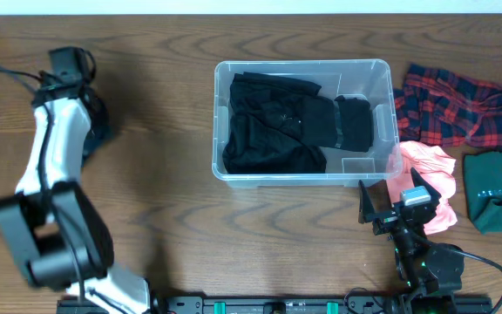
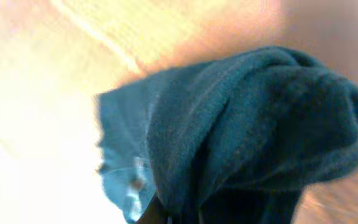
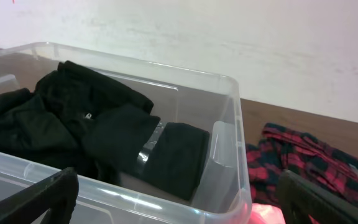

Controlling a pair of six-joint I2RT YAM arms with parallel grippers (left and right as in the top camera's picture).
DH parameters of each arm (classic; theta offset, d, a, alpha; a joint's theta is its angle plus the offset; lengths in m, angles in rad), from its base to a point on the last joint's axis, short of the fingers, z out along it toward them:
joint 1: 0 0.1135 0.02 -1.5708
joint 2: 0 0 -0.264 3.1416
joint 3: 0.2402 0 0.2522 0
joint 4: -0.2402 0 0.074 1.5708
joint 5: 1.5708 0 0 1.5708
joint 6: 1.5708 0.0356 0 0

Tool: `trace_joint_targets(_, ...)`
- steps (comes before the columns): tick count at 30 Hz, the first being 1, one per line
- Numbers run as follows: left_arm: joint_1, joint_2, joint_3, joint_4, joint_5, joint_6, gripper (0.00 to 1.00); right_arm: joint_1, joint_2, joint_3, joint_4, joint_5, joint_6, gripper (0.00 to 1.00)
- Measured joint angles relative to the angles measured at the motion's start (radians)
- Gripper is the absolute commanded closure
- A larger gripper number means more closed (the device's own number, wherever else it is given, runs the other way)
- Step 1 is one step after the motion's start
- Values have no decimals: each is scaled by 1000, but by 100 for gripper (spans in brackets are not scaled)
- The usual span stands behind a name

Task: Pack container
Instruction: 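Move the left gripper to the second taped dark roll and grasp, then lift the dark roll with the left gripper and carry it over the container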

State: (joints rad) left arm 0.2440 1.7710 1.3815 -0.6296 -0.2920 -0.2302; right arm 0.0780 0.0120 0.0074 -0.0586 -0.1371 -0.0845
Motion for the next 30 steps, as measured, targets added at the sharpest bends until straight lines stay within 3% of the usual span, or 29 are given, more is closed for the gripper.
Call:
trace_joint_targets(11, -124, -206, 1, 45, 256, 88, 94, 0, 0, 0, 0, 0, 0, 1)
trace_joint_targets(23, -447, -516, 2, 152, 302, 140, 94, 0, 0, 0, 0, 0, 0, 1)
trace_joint_targets(30, -605, -489, 6, 183, 311, 162, 94, 0, 0, 0, 0, 0, 0, 1)
